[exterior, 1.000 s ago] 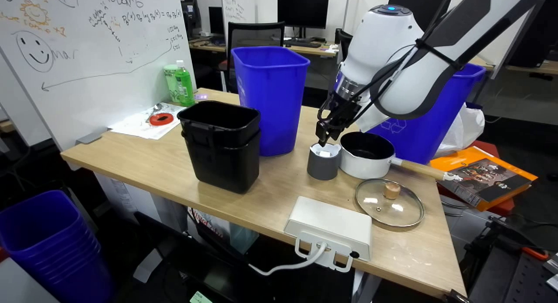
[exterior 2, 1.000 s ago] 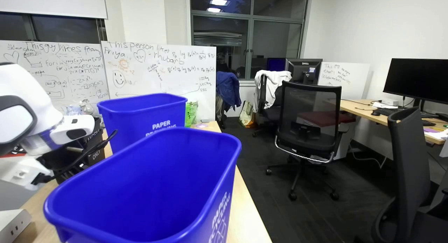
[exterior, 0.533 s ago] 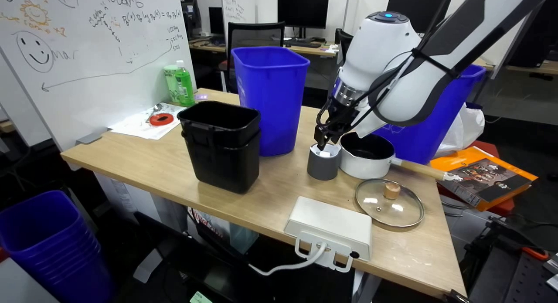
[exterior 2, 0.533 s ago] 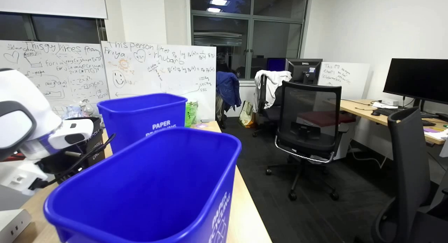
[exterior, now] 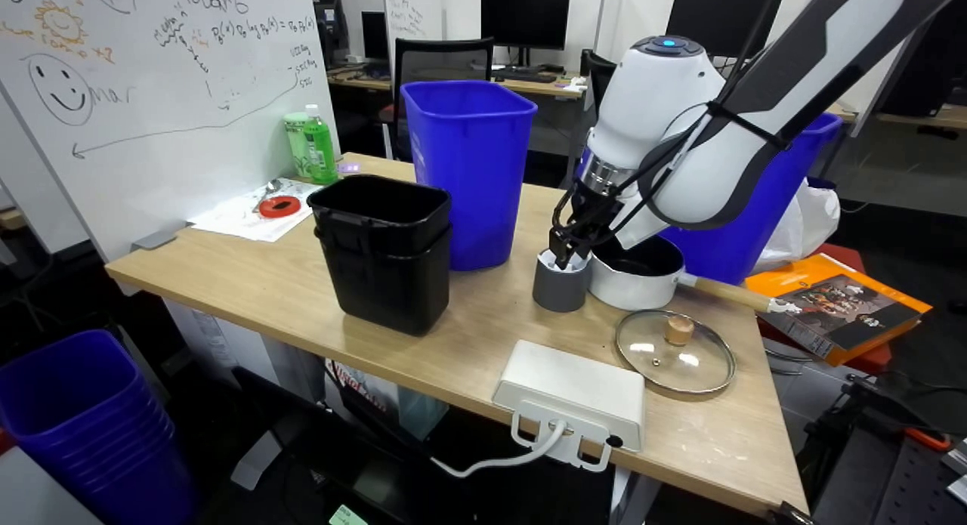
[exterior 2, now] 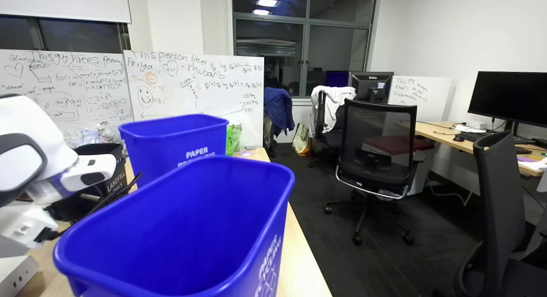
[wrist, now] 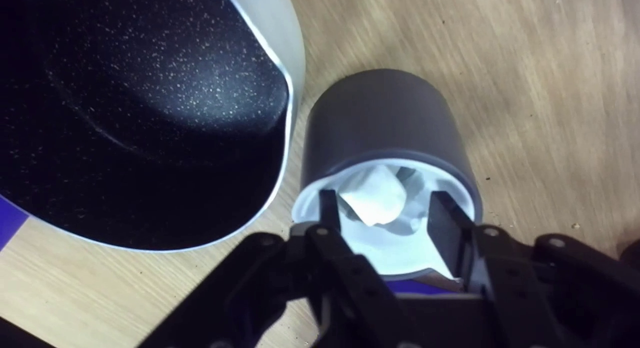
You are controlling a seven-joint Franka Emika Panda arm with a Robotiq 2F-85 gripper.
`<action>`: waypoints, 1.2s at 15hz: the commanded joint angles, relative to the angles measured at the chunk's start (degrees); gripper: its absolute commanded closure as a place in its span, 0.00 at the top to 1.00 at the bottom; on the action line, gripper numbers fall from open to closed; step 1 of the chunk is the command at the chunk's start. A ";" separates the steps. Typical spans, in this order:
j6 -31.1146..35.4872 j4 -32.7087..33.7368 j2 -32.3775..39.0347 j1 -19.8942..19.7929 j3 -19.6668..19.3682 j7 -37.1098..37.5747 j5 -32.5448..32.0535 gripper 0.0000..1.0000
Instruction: Pick up the white object from the mug and put it in the pot, then close the lid of the pot
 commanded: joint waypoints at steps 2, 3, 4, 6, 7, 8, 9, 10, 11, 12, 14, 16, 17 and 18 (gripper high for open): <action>1.47 -0.51 0.83 -0.38 0.46 -0.85 2.36 0.55; 1.57 -0.48 0.96 -0.57 0.80 -0.96 2.96 0.53; 1.69 -0.40 1.08 -0.66 1.04 -1.04 3.49 0.53; 1.96 -0.31 1.43 -0.97 1.72 -1.42 4.60 0.52; 2.03 -0.48 1.59 -1.09 2.06 -1.64 5.10 0.50; 2.14 -0.57 1.69 -1.19 2.38 -1.88 5.68 0.51; 2.22 -0.72 1.74 -1.36 2.72 -2.17 6.23 0.52; 2.33 -0.99 1.69 -1.67 3.17 -2.69 6.88 0.53; 2.49 -1.29 1.58 -1.89 3.51 -3.20 7.42 0.53; 2.55 -1.66 1.35 -2.23 3.90 -3.83 8.00 0.54; 2.34 -2.50 0.72 -3.16 4.87 -5.29 9.11 0.53; 1.84 -3.73 -0.27 -4.50 6.43 -7.15 10.46 0.53; 1.58 -4.53 -0.85 -5.23 7.29 -8.15 11.07 0.53; 1.35 -5.39 -1.42 -5.75 7.98 -8.88 11.61 0.53</action>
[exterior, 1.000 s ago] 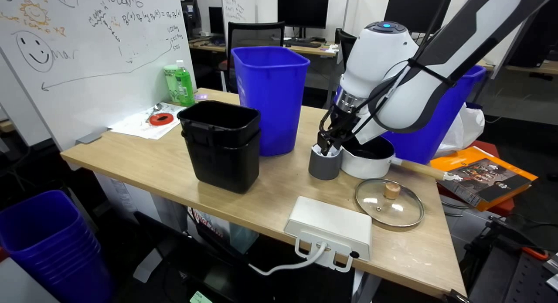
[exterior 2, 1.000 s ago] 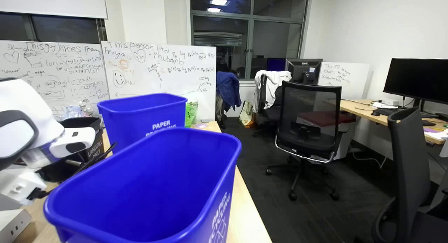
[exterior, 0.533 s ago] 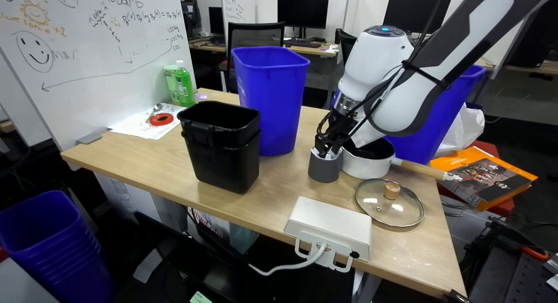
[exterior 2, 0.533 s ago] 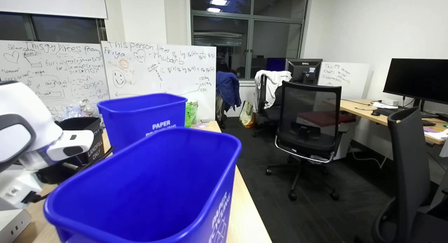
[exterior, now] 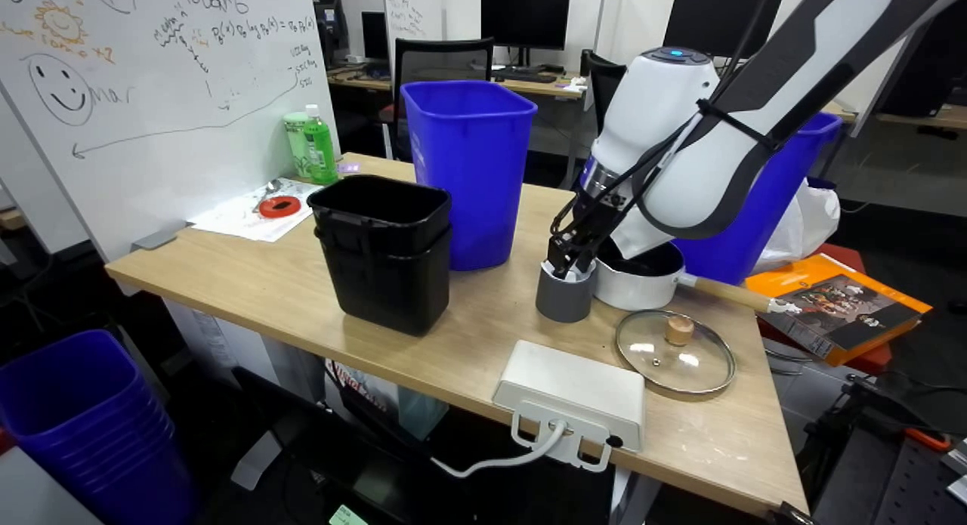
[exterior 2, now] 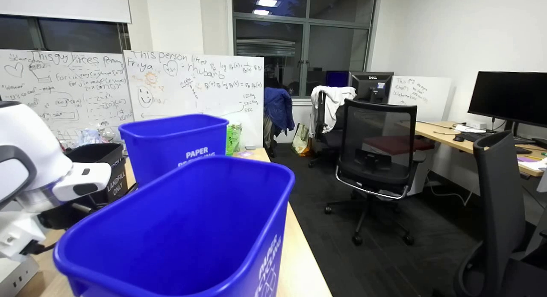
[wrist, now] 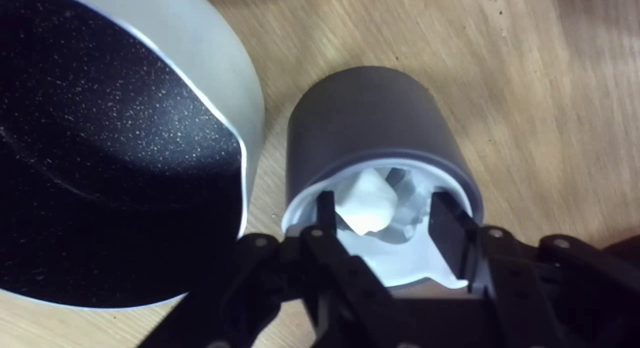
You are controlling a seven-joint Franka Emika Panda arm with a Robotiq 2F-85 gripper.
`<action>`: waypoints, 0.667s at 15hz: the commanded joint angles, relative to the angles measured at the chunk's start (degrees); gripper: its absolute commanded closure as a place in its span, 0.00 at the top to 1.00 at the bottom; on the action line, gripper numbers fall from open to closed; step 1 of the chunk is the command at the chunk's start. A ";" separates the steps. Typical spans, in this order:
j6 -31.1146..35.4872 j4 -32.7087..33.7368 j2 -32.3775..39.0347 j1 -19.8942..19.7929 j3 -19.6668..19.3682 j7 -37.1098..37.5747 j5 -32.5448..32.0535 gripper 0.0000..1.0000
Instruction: Pick up the white object from the mug and put it in the pot, then close the lid of the pot
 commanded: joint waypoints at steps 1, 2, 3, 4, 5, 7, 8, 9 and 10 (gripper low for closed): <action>-0.41 -4.23 -1.93 -3.34 3.88 -4.08 2.72 0.53; -0.26 -5.00 -2.22 -3.69 4.41 -4.54 3.06 0.54; -0.11 -5.62 -2.51 -4.08 4.95 -5.00 3.30 0.55; 0.45 -6.27 -2.67 -4.50 5.54 -5.85 3.30 0.54; 0.80 -6.80 -2.80 -4.85 6.04 -6.55 3.36 0.55; 1.12 -7.61 -3.09 -5.43 6.90 -7.55 3.50 0.51; 1.17 -7.96 -3.09 -5.74 7.37 -7.96 3.61 0.46; 1.24 -8.28 -3.03 -5.93 7.71 -8.33 3.60 0.44; 1.19 -8.67 -2.90 -6.04 7.98 -8.60 3.60 0.43</action>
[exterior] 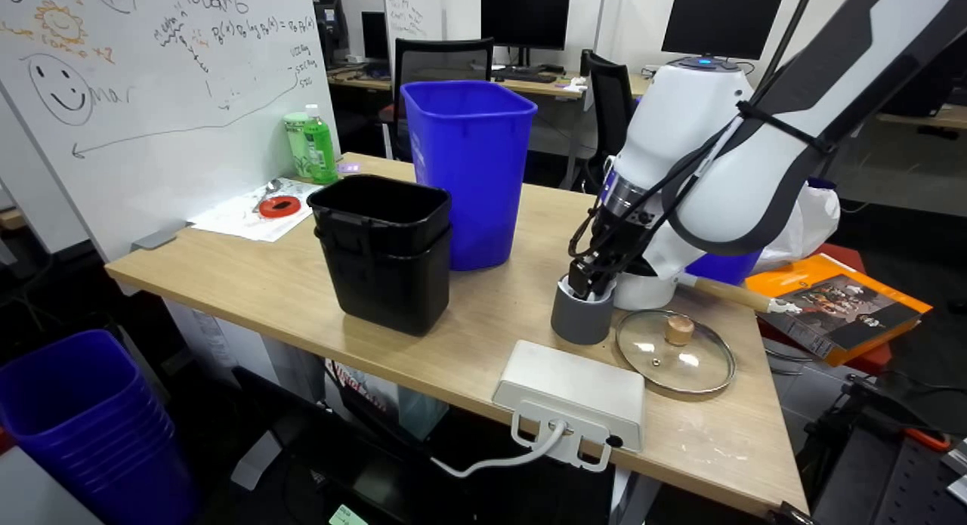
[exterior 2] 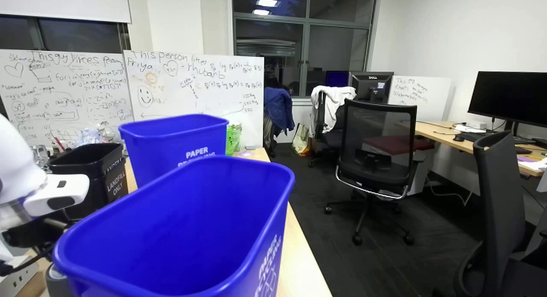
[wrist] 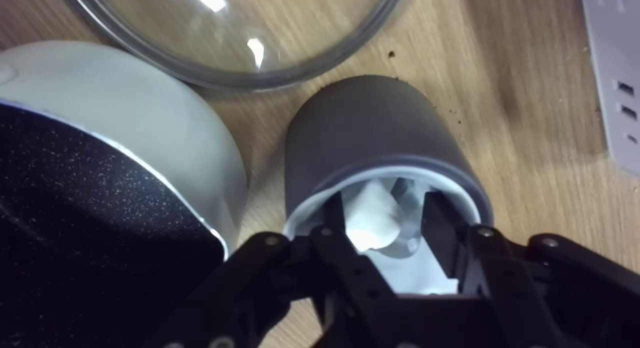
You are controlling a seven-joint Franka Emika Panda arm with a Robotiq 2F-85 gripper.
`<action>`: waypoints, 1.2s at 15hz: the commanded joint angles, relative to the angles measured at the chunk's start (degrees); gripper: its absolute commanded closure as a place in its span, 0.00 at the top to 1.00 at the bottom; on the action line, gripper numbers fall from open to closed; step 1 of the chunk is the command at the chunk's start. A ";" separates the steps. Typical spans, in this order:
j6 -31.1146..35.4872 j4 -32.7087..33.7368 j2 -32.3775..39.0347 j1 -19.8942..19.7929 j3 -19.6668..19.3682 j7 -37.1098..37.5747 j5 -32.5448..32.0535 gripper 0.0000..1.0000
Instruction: Pick up the white object from the mug and put it in the pot, then close the lid of the pot
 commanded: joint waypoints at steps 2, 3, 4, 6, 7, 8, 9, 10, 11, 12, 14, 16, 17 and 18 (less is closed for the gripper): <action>0.89 -2.35 0.56 -2.18 2.89 -3.79 1.89 0.46; 1.03 -2.64 0.55 -2.51 3.46 -4.30 2.08 0.48; 1.09 -2.75 0.53 -2.72 3.82 -4.69 2.16 0.47; 1.16 -3.01 0.44 -3.43 4.77 -5.67 2.60 0.43; 1.18 -3.13 0.37 -3.70 5.09 -6.09 2.81 0.42; 1.22 -3.28 0.24 -3.98 5.34 -6.52 3.07 0.33; 1.32 -3.44 0.15 -4.21 5.55 -6.96 3.27 0.22; 1.48 -3.60 0.07 -4.38 5.58 -7.29 3.28 0.16; 1.66 -3.77 -0.08 -4.49 5.40 -7.49 3.16 0.10; 1.83 -3.90 -0.15 -4.54 5.29 -7.60 3.02 0.08; 2.34 -4.12 -0.26 -4.64 4.99 -8.00 2.63 0.06; 2.01 -3.98 -0.50 -5.04 5.10 -8.34 2.76 0.06; 1.70 -3.84 -0.68 -5.40 5.40 -8.52 3.04 0.07; 1.42 -3.73 -0.99 -5.81 5.67 -8.73 3.31 0.06</action>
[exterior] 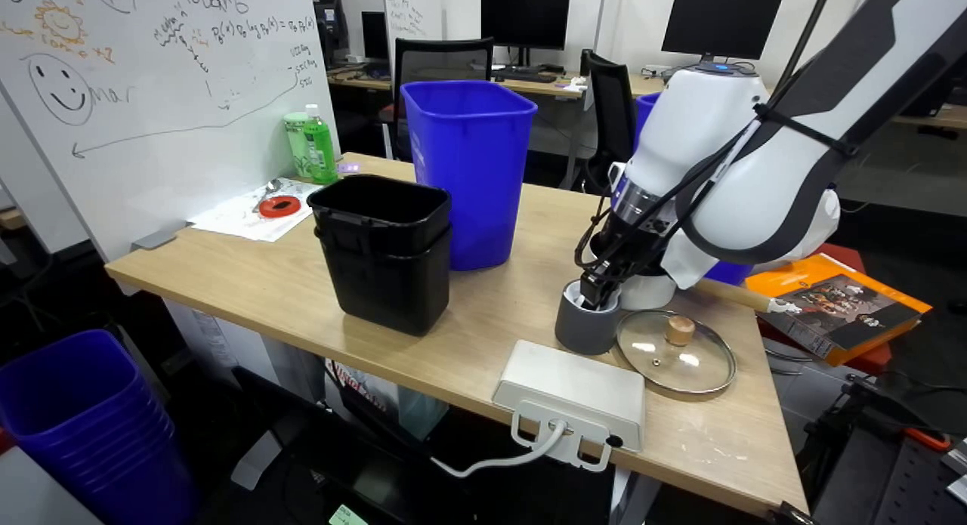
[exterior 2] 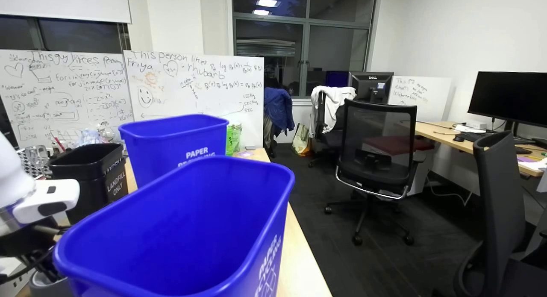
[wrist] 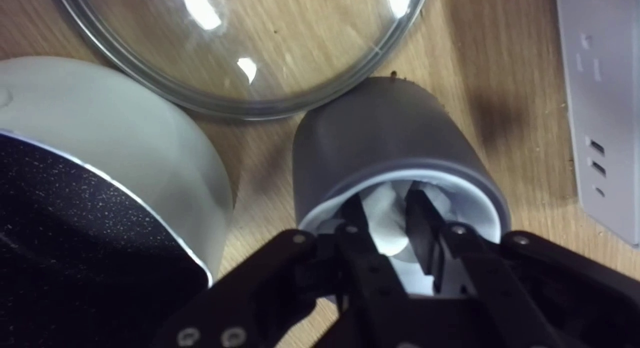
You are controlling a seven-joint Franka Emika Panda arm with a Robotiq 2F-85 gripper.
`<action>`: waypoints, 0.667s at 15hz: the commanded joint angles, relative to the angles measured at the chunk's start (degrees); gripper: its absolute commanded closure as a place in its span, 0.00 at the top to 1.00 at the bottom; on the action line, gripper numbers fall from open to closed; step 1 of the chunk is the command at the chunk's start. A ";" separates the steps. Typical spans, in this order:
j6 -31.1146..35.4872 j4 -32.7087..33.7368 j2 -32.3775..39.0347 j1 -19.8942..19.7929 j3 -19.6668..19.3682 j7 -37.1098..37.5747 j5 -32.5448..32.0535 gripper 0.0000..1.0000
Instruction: Pick up the white object from the mug and put it in the pot, then close the lid of the pot
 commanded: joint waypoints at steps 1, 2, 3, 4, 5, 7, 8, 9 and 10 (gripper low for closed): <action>-1.23 -0.52 -0.24 -2.77 2.04 -2.28 2.56 0.06; -1.84 -0.32 -0.56 -3.14 2.17 -1.96 3.31 0.06; -2.38 0.00 -0.92 -3.63 2.37 -1.80 4.21 0.06; -2.90 0.29 -1.17 -4.00 2.43 -1.59 5.01 0.06; -4.04 0.74 -1.55 -4.63 2.74 -0.71 6.63 0.06; -5.19 1.40 -2.08 -5.30 2.55 0.11 9.09 0.05; -5.78 1.79 -2.37 -5.53 2.49 0.30 10.27 0.06; -6.15 2.14 -2.71 -5.79 2.68 0.33 11.60 0.06; -6.62 2.62 -3.06 -6.04 3.01 0.34 13.15 0.05</action>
